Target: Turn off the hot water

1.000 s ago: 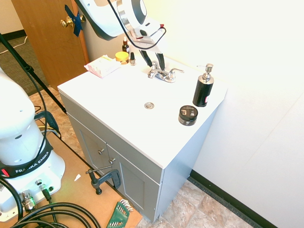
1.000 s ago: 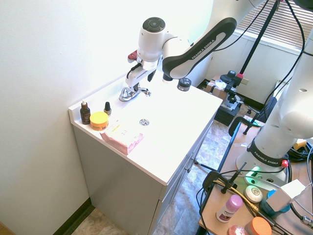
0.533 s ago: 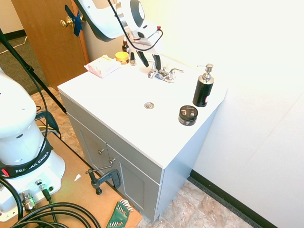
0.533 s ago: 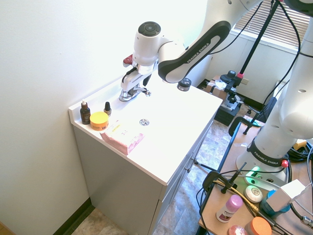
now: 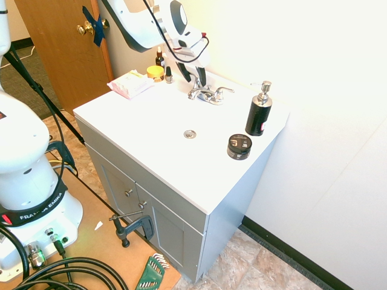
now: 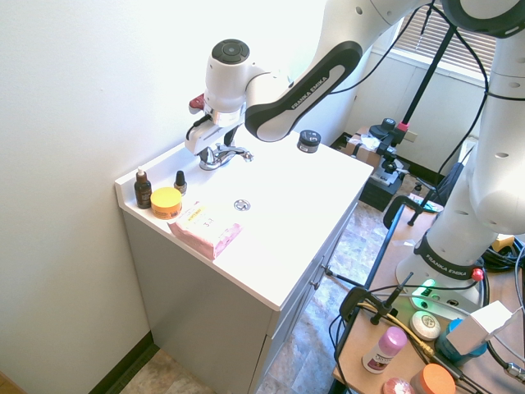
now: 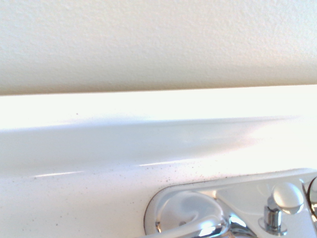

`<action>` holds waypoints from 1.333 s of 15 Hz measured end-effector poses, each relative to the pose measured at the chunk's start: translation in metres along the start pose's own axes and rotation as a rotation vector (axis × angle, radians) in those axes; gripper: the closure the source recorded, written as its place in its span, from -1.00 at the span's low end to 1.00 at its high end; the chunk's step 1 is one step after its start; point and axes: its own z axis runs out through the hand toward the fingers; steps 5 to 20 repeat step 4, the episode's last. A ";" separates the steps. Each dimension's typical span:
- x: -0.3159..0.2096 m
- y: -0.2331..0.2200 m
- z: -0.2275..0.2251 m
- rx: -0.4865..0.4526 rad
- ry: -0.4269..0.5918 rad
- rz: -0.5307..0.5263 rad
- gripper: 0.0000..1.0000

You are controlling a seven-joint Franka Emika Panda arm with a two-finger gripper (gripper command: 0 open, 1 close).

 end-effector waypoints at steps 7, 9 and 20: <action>-0.002 0.054 -0.035 -0.014 -0.106 0.003 -1.00; -0.002 0.054 -0.035 -0.014 -0.106 0.003 -1.00; -0.002 0.054 -0.035 -0.014 -0.106 0.003 -1.00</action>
